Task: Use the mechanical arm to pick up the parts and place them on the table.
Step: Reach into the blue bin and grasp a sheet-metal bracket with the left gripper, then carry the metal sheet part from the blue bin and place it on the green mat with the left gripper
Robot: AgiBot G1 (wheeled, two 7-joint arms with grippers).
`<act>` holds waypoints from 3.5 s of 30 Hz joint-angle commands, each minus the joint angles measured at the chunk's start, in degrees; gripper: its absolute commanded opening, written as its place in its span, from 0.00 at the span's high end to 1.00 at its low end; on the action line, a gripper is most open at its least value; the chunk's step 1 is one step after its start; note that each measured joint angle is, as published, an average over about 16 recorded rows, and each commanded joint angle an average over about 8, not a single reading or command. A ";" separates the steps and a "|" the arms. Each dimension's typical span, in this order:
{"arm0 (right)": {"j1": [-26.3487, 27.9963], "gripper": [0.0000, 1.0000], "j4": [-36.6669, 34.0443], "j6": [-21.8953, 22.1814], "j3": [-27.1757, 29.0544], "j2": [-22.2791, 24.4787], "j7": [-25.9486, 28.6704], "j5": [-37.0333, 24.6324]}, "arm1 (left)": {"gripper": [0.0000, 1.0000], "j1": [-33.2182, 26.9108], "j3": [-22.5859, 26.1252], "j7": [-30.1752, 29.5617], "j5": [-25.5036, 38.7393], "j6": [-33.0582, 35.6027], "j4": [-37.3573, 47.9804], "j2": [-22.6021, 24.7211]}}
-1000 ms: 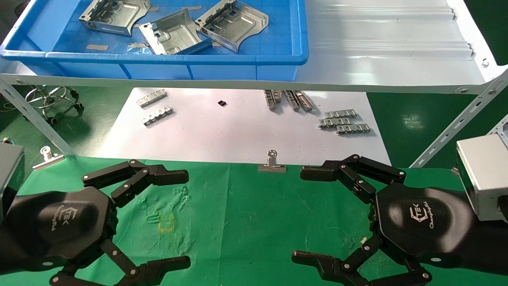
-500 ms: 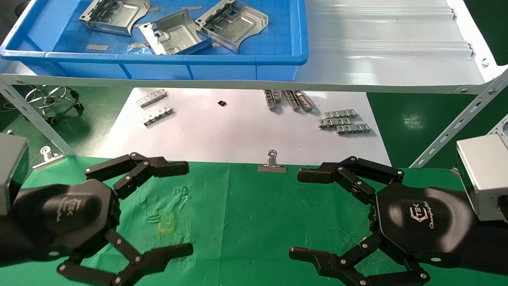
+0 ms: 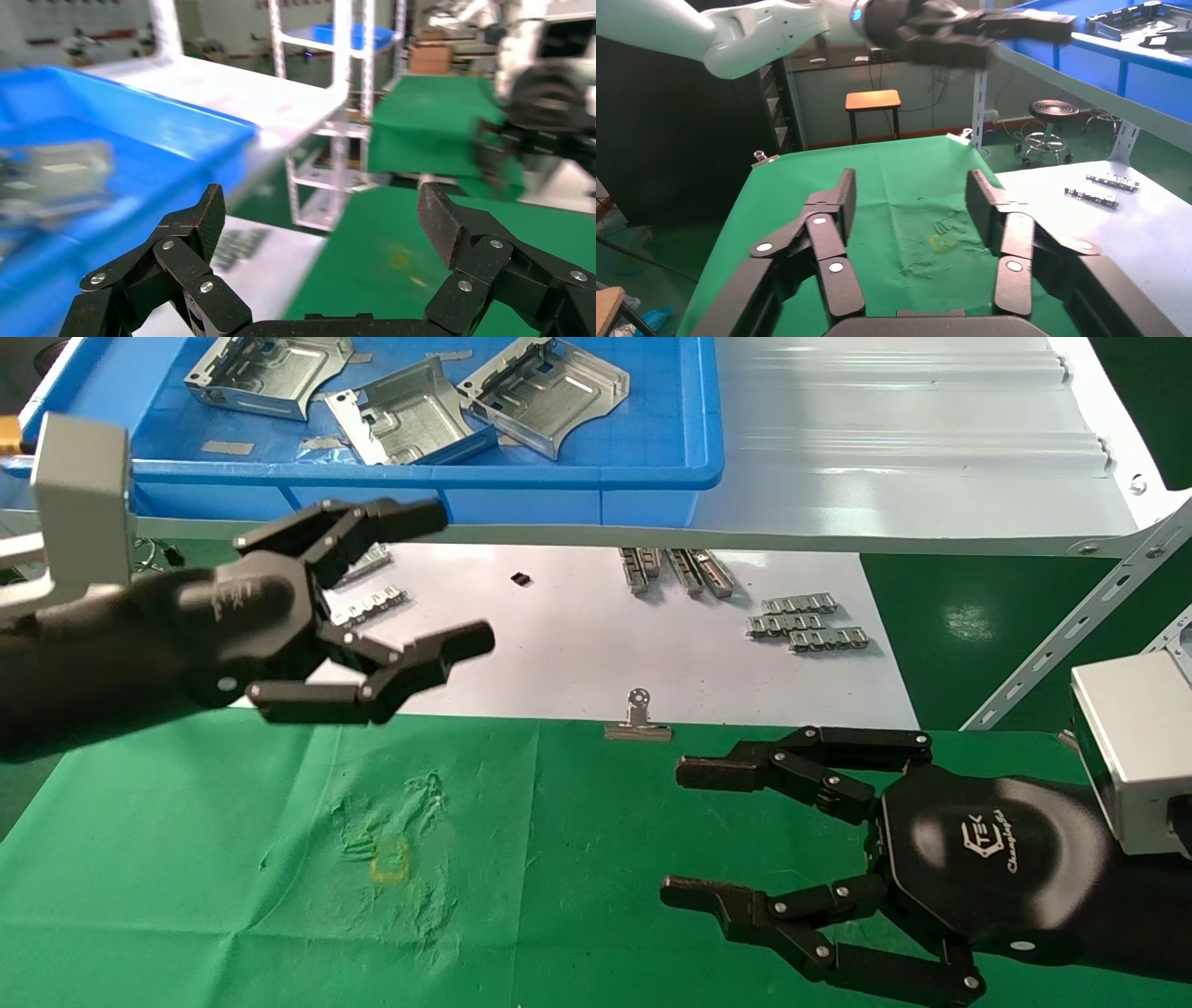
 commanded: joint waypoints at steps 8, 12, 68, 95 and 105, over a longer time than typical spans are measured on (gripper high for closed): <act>0.00 1.00 0.00 0.00 0.00 0.00 0.00 0.00 | 0.00 -13.86 3.05 3.67 6.86 -0.51 15.94 5.60; 0.00 1.00 0.00 0.00 0.00 0.00 0.00 0.00 | 0.00 -20.50 5.06 5.02 10.74 -0.26 24.59 7.23; 0.01 1.00 0.00 0.01 -0.02 0.01 -0.01 0.01 | 1.00 -46.24 17.78 -7.35 31.67 -8.41 58.24 16.71; 0.01 1.00 0.00 0.01 -0.03 0.01 -0.01 0.02 | 1.00 -45.69 18.03 -5.60 32.06 -10.64 57.36 16.57; 0.01 1.00 0.00 0.01 -0.03 0.01 -0.02 0.02 | 1.00 -45.83 16.27 -3.19 29.56 -10.50 56.38 15.30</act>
